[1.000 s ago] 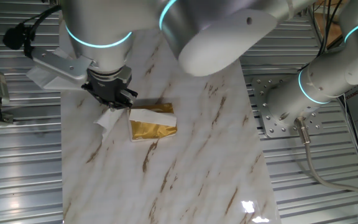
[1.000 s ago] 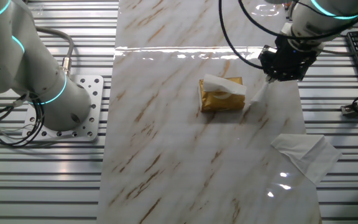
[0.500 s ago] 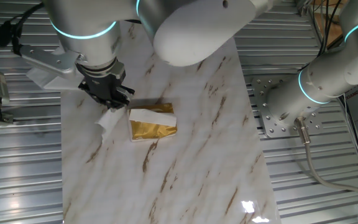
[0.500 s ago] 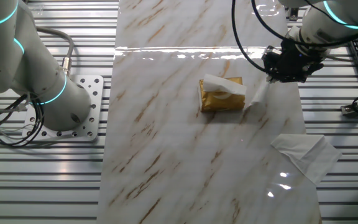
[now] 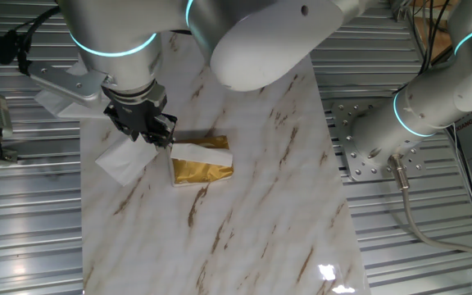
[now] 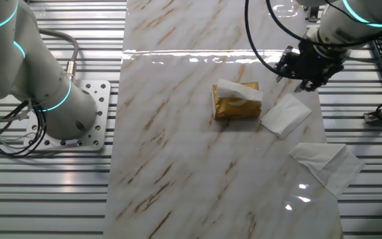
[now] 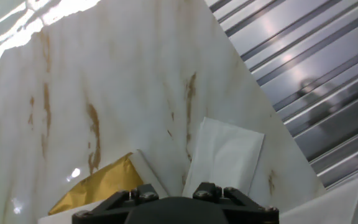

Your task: Pull out a napkin

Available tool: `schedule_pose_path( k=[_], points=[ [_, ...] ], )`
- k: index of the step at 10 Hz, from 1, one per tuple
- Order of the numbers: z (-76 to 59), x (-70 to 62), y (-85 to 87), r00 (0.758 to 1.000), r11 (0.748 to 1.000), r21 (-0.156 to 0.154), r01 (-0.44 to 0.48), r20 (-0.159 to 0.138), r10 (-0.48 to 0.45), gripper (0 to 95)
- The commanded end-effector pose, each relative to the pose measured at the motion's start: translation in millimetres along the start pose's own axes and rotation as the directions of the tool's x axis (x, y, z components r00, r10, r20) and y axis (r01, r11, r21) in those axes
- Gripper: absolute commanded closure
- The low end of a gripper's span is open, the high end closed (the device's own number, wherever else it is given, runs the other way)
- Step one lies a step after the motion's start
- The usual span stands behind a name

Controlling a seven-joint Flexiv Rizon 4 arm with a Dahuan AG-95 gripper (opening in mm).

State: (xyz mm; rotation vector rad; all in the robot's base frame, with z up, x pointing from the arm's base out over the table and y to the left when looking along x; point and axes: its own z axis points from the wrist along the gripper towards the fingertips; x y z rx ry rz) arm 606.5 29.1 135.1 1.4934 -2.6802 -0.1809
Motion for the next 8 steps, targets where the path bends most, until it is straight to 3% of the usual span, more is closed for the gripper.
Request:
schedule_pose_path(
  k=[1, 5, 6, 7, 8],
  points=[
    [0.1, 0.8, 0.3, 0.999, 0.999, 0.003, -0.035, 0.002, 0.035, 95.0],
    [0.1, 0.5, 0.4, 0.999, 0.999, 0.0, -0.049, -0.011, 0.049, 95.0],
    [0.1, 0.5, 0.4, 0.997, 0.998, 0.022, -0.057, -0.051, 0.058, 95.0],
    [0.1, 0.5, 0.4, 0.994, 0.996, 0.031, -0.078, -0.071, 0.08, 95.0],
    [0.2, 0.6, 0.4, 0.974, 0.978, 0.019, -0.207, -0.088, 0.208, 95.0]
  ],
)
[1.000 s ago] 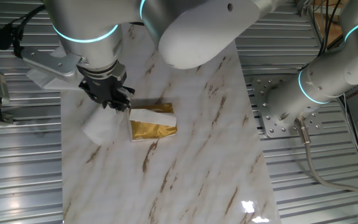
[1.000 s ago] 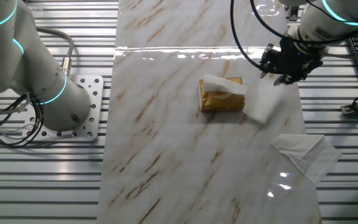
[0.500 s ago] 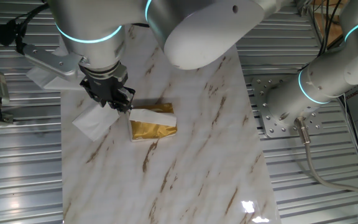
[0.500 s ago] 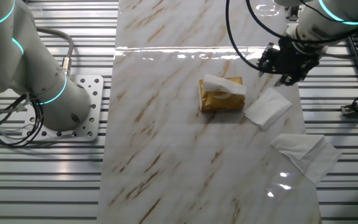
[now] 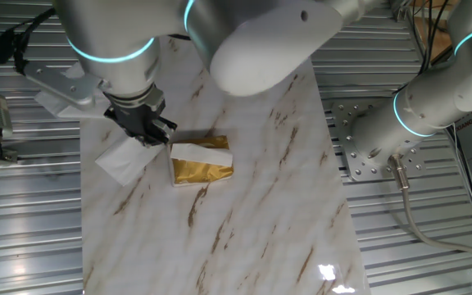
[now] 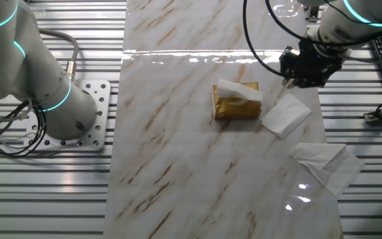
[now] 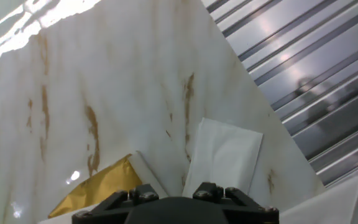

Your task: Pull out a napkin

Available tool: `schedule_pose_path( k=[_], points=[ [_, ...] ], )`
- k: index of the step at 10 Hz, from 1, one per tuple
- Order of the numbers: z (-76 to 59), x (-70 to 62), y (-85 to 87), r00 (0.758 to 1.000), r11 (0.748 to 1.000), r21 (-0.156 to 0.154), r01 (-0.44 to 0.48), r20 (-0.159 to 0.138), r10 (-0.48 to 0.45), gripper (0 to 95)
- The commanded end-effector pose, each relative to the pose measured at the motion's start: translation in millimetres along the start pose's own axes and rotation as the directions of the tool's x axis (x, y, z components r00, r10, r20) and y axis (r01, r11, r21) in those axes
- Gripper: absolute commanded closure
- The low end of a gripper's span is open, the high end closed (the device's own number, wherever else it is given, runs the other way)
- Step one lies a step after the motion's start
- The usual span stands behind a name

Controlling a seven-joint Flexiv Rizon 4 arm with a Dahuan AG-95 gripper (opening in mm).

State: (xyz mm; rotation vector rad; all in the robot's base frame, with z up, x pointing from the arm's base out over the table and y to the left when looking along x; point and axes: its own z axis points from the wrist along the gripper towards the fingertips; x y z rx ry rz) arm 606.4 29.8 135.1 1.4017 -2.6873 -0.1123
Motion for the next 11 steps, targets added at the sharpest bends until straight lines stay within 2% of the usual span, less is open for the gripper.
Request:
schedule_pose_path(
  k=[1, 2, 4, 8, 11],
  points=[
    [0.3, 1.2, -0.1, 0.964, 0.965, -0.034, -0.261, -0.053, 0.259, 95.0],
    [0.8, 1.6, -0.1, 0.935, 0.934, -0.064, -0.352, -0.064, 0.348, 95.0],
    [1.6, 2.3, 0.1, 0.935, 0.934, -0.072, -0.351, -0.072, 0.346, 95.0],
    [2.2, 1.1, 1.0, 0.947, 0.944, -0.084, -0.318, -0.074, 0.313, 95.0],
    [4.3, -3.2, 4.5, 0.946, 0.943, -0.085, -0.321, -0.074, 0.315, 95.0]
  ],
)
